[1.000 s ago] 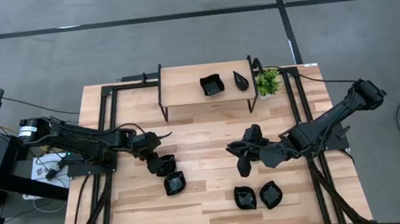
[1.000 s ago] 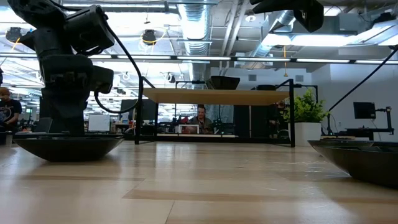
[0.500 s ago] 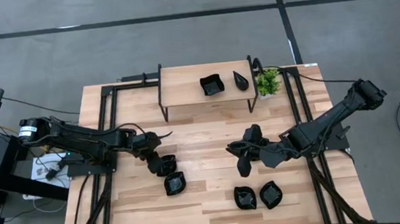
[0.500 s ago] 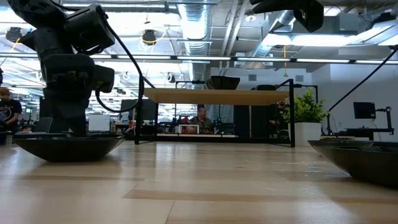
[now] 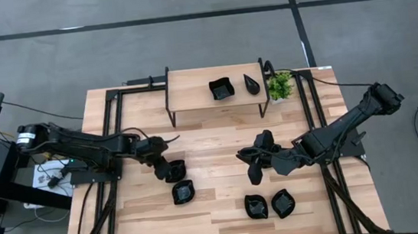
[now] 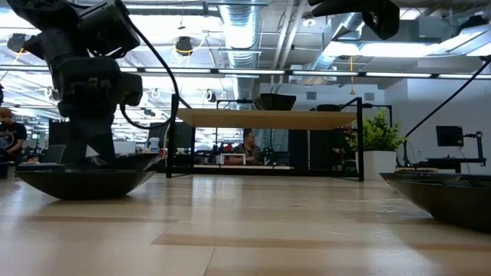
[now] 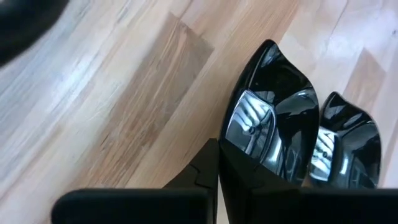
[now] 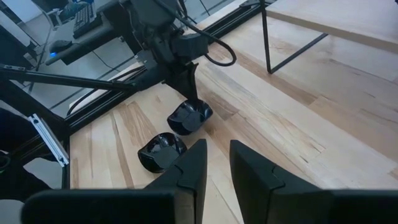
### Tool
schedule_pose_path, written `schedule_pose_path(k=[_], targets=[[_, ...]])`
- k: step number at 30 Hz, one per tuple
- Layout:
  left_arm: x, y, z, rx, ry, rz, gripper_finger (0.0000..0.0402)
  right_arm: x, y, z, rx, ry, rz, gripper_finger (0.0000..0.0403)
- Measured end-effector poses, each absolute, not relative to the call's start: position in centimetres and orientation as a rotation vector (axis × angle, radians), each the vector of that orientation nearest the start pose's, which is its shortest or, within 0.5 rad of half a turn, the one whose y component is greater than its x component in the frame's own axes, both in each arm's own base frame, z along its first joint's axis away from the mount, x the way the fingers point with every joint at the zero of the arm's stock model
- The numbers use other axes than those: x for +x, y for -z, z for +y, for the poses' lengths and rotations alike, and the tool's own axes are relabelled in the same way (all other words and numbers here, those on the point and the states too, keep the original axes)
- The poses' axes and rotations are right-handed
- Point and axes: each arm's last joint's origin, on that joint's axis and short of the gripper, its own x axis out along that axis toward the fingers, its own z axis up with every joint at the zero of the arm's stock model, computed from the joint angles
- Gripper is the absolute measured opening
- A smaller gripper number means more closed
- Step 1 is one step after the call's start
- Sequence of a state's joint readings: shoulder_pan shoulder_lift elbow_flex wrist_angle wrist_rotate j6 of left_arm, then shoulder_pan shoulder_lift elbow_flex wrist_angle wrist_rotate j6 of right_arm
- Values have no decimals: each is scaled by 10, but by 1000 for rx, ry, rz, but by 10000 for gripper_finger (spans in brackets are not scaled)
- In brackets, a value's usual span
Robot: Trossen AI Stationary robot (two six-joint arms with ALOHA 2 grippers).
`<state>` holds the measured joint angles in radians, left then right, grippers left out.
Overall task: Pick & Place Mini shaped plates
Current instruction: Put the black leaf shaped plate on the shelf
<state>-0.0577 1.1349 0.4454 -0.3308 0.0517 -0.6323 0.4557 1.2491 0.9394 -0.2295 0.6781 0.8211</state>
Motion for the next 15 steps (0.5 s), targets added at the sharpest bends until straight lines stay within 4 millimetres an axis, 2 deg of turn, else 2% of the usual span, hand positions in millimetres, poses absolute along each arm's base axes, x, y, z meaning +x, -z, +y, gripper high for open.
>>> schedule_pose_path(k=[15], targets=[[181, -168, -3, -600, -234, 898, 9, 247, -290, 101, 514, 384, 333, 65]])
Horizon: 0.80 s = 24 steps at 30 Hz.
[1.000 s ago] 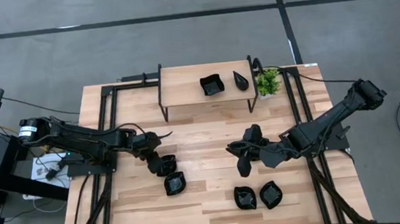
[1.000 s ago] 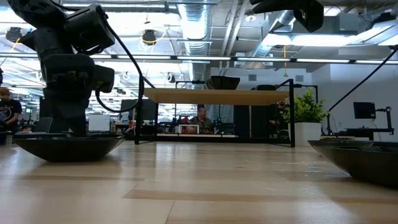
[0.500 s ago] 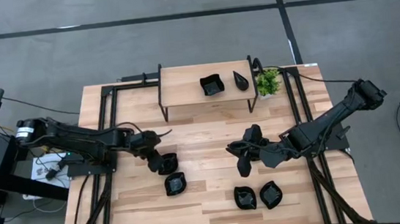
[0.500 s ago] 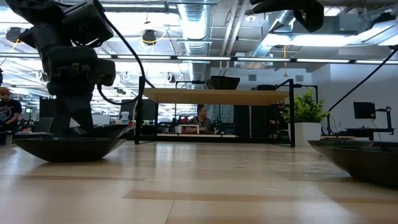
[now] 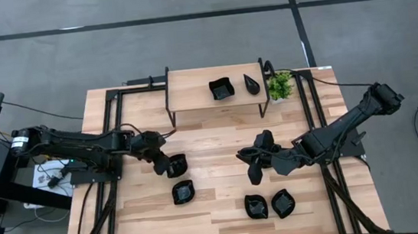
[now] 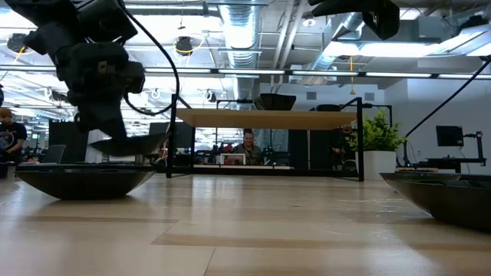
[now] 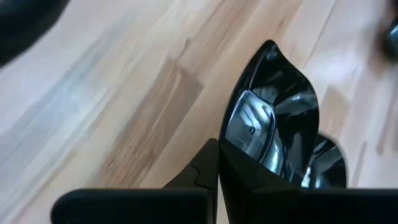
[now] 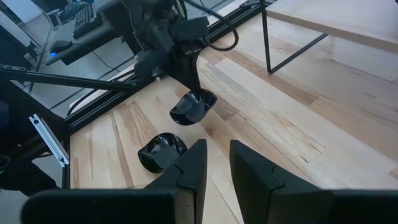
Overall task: Pick & Place Mini shaped plates
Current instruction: Put the black leaf shaped plate on the shelf
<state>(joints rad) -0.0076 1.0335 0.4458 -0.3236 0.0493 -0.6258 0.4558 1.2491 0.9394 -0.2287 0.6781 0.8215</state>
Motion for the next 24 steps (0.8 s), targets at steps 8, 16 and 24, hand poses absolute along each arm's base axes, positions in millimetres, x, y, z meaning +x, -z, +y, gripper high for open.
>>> schedule_pose_path(k=[8, 16, 24], targets=[[186, -200, 2, -612, -182, 767, 7, 247, -290, 101, 514, 384, 332, 65], [202, -251, 17, -557, -186, 656, 6, 247, -290, 101, 503, 383, 334, 65], [210, -291, 51, -486, -283, 582, 6, 247, -290, 101, 496, 382, 336, 65]])
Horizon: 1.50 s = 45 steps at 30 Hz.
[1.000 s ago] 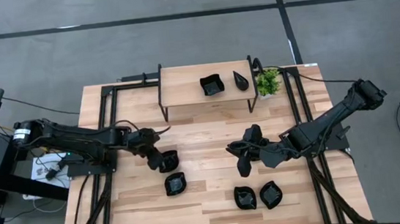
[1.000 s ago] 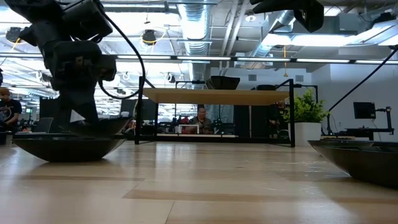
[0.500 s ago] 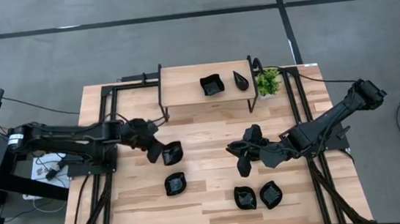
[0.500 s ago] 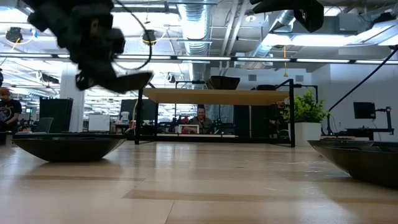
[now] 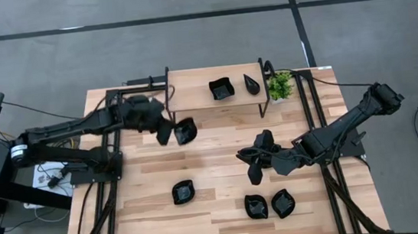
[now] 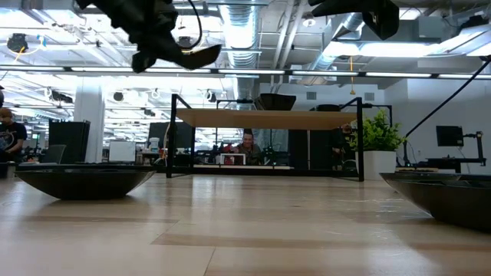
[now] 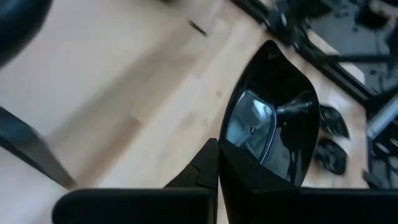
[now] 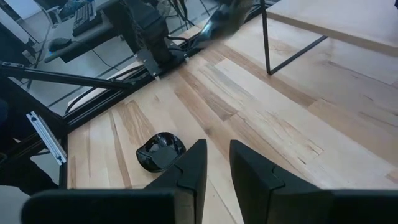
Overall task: Pick & Place Mini shaped plates
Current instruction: Put the black leaf shaped plate on the shelf
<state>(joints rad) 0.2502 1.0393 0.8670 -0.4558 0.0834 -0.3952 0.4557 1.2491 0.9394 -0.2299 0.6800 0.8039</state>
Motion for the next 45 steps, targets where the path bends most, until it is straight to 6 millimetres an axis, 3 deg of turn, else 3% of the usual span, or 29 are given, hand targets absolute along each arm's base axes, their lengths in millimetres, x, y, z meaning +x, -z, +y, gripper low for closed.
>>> schedule_pose_path(k=[8, 14, 18, 25, 35, 45], targets=[[214, -312, 105, -431, -456, 526, 6, 250, -290, 92, 486, 412, 331, 65], [215, -303, 152, -449, -597, 563, 6, 253, -290, 82, 492, 450, 323, 65], [223, -291, 173, -468, -605, 601, 7, 255, -290, 77, 494, 469, 319, 65], [236, -281, 184, -466, -564, 630, 17, 257, -290, 71, 506, 471, 326, 65], [237, -285, 185, -426, -571, 598, 15, 257, -290, 70, 502, 475, 326, 65], [234, -285, 188, -415, -612, 599, 51, 257, -290, 70, 502, 475, 326, 65]])
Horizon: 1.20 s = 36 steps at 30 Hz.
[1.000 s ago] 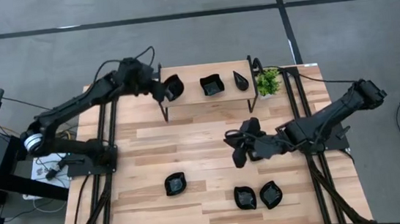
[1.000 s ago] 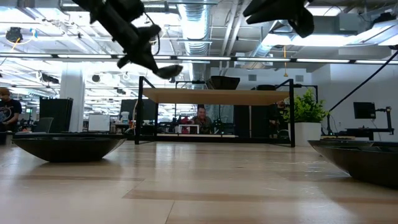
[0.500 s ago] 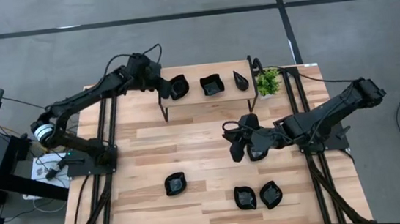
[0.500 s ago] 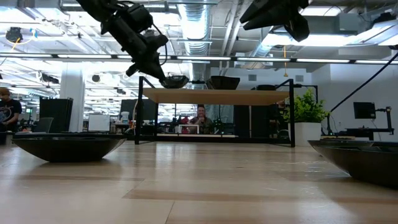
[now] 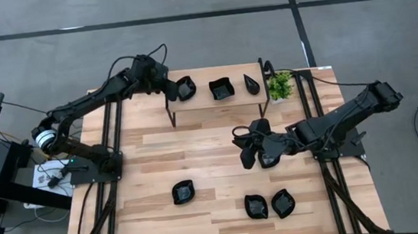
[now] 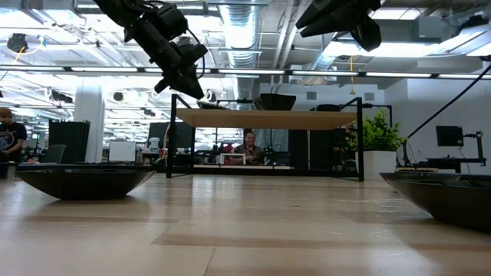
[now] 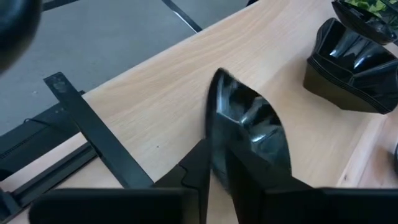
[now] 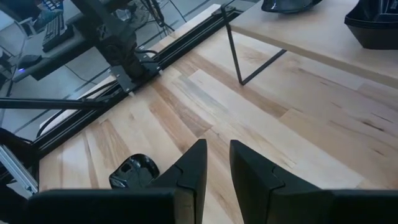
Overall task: Pick & Place Mini shaped plates
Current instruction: Put the black leaf shaped plate on the shelf, then stack the black leaf shaped plate on top of the black leaf shaped plate on the shelf
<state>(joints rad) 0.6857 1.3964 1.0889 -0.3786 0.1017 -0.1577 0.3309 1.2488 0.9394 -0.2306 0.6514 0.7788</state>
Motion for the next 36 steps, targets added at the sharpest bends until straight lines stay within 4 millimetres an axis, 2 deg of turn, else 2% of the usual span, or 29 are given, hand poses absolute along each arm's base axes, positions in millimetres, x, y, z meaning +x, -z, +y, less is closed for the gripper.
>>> schedule_pose_path(k=[14, 21, 25, 30, 33, 36], targets=[[235, -285, 187, -426, -585, 604, 109, 257, -290, 70, 501, 474, 327, 65], [228, -294, 171, -411, -518, 631, 143, 257, -290, 70, 498, 473, 327, 65], [218, -314, 153, -377, -494, 581, 144, 257, -290, 70, 498, 473, 327, 65], [196, -338, 118, -341, -432, 533, 136, 257, -290, 70, 499, 473, 327, 65], [182, -338, 94, -351, -380, 532, 132, 257, -290, 70, 499, 473, 327, 65], [169, -329, 71, -394, -325, 528, 132, 257, -290, 70, 498, 472, 327, 65]])
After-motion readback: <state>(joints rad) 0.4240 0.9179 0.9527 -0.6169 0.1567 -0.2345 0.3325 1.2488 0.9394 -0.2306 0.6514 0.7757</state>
